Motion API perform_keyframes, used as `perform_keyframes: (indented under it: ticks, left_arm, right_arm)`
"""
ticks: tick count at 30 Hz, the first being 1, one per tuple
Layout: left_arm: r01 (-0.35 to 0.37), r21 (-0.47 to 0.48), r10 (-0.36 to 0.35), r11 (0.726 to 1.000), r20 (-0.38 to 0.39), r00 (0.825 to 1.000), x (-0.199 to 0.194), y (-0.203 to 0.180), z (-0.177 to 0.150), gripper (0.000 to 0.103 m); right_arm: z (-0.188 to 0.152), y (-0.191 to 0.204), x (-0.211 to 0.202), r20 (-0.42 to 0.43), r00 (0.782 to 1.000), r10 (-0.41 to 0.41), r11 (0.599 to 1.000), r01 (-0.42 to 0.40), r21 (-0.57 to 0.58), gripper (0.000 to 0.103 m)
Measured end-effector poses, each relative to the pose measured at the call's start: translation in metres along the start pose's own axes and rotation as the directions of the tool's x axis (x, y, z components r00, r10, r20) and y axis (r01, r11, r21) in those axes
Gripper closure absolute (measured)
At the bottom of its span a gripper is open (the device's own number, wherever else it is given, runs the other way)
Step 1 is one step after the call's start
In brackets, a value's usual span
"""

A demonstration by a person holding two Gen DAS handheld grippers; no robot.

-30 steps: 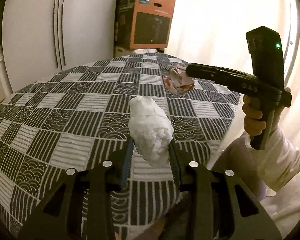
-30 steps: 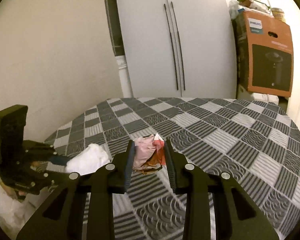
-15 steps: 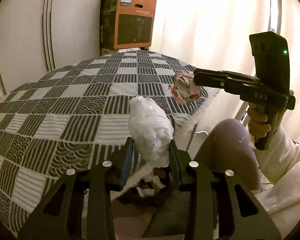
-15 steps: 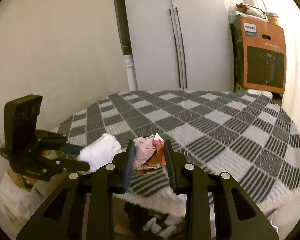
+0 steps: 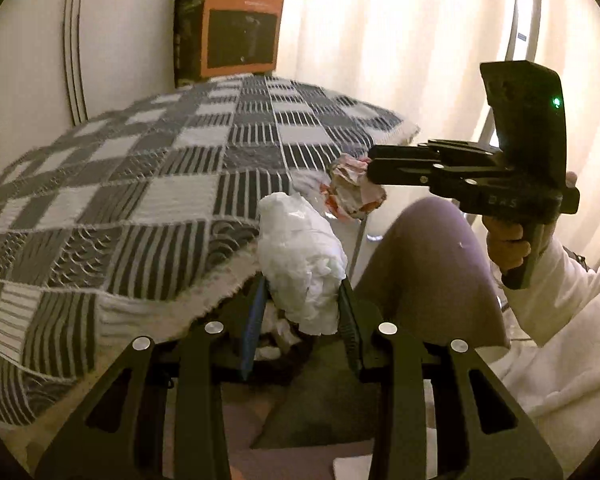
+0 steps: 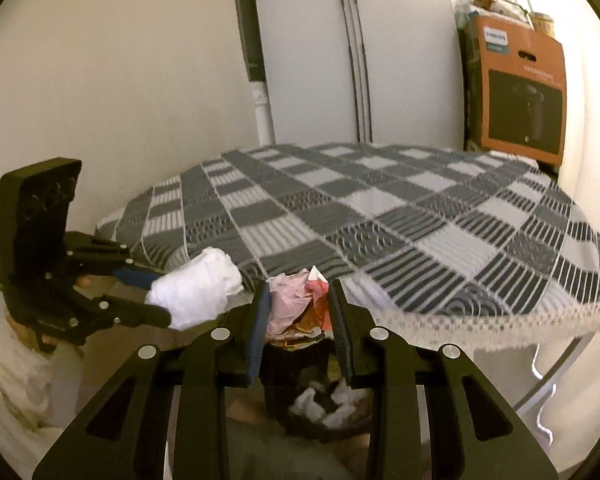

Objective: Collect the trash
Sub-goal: 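Carry the tissue and wrapper off the table edge toward the bin below, then lower both tools into the black bin and open them to release tissue and wrapper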

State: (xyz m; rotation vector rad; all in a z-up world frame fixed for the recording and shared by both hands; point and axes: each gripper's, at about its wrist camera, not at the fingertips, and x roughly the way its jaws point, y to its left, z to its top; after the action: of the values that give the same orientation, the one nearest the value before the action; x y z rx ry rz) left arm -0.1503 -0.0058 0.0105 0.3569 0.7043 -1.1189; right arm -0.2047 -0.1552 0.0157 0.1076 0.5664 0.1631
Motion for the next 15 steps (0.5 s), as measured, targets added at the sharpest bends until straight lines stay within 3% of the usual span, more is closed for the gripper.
perform_keyframes:
  ticks: [8, 15]
  left_arm:
    - [0.013, 0.003, -0.013, 1.000, -0.118, 0.993, 0.045, -0.001, -0.020, 0.066]
    - [-0.007, -0.002, 0.007, 1.000, -0.236, 0.972, 0.096, 0.010, -0.033, 0.066]
  right_arm:
    - [-0.030, -0.014, 0.040, -0.109, 0.994, -0.019, 0.999, 0.024, 0.041, 0.075]
    - [-0.055, -0.031, 0.092, -0.216, 0.976, -0.024, 0.996, 0.042, 0.080, 0.075]
